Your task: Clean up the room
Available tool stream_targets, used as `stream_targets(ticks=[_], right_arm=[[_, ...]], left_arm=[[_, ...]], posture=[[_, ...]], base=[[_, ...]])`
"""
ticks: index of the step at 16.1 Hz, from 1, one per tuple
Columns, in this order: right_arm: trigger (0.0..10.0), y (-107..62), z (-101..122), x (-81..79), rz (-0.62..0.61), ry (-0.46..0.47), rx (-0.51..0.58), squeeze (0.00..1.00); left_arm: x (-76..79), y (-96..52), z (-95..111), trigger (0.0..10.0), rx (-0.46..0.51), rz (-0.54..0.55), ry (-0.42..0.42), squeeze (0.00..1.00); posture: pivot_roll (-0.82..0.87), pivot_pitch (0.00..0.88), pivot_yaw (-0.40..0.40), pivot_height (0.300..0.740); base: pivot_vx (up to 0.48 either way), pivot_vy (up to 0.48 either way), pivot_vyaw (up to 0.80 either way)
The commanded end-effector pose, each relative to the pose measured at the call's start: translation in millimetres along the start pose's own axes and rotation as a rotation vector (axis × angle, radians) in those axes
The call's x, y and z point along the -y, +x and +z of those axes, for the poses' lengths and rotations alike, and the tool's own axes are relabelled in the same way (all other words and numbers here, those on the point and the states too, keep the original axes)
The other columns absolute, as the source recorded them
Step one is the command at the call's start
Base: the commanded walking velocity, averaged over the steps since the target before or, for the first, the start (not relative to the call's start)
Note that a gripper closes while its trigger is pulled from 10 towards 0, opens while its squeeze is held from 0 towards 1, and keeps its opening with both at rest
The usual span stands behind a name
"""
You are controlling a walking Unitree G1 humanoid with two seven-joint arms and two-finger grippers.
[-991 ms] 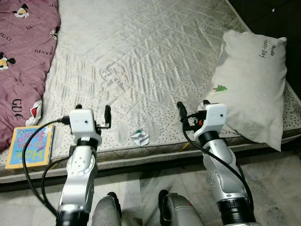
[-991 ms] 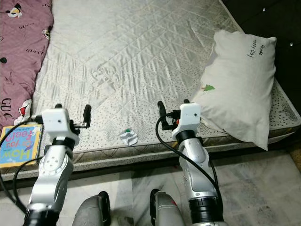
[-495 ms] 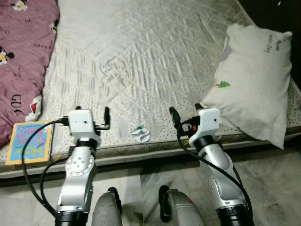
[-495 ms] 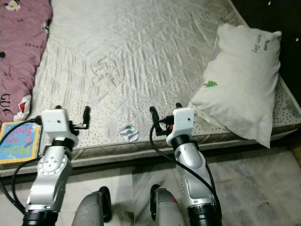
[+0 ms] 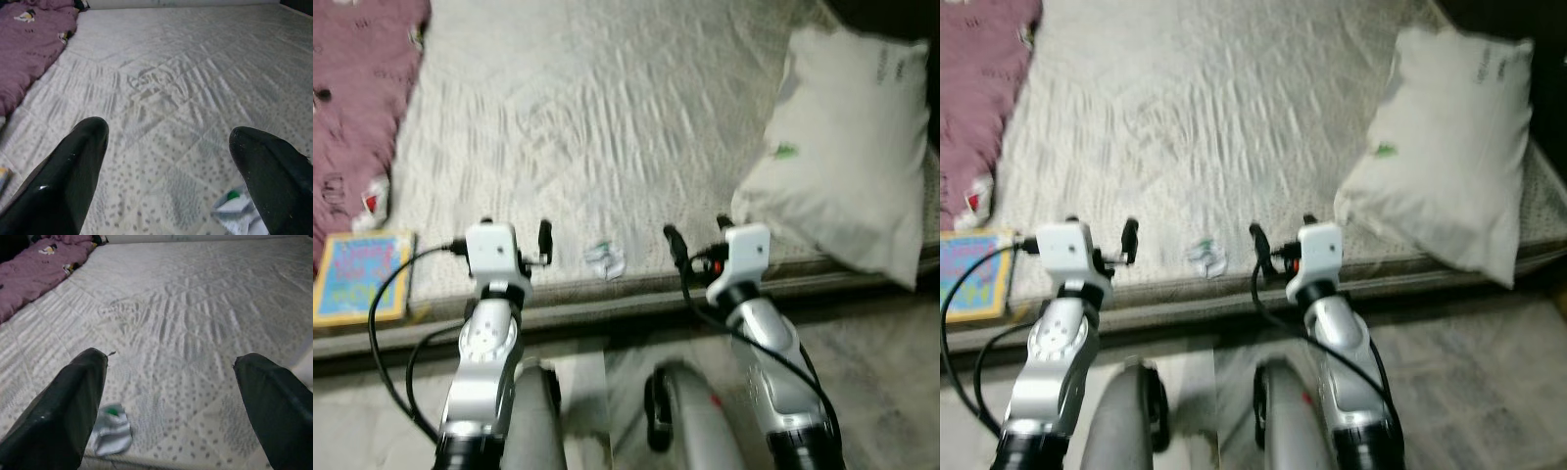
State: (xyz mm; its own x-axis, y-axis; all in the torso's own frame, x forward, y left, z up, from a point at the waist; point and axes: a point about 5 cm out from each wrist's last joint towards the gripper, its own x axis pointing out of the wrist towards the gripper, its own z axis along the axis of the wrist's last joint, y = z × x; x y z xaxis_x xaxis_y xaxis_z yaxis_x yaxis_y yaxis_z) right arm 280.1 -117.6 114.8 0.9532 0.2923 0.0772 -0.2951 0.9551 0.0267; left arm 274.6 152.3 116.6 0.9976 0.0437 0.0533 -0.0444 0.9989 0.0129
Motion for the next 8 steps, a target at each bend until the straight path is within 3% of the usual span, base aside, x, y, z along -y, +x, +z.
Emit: stream_targets(ticks=[1,8], right_arm=[[10.0,-1.2,-2.8,-1.7,0.009,0.003,-0.015,0.00],[10.0,5.9,-2.3,-5.4,0.080,-0.055,-0.015,0.00]], left_arm=[[-2.4,-2.2,-6.2,10.0,-0.027,0.018,0.013,0.00],[-11.3,0.1,-8.6,10.0,-0.048,0.076,0.006,0.00]], posture=[[-0.01,0.277,-0.009,0.581],[-0.01,0.286,-0.015,0.573]], base=[[0.000,0.000,0.00],[0.000,0.000,0.00]])
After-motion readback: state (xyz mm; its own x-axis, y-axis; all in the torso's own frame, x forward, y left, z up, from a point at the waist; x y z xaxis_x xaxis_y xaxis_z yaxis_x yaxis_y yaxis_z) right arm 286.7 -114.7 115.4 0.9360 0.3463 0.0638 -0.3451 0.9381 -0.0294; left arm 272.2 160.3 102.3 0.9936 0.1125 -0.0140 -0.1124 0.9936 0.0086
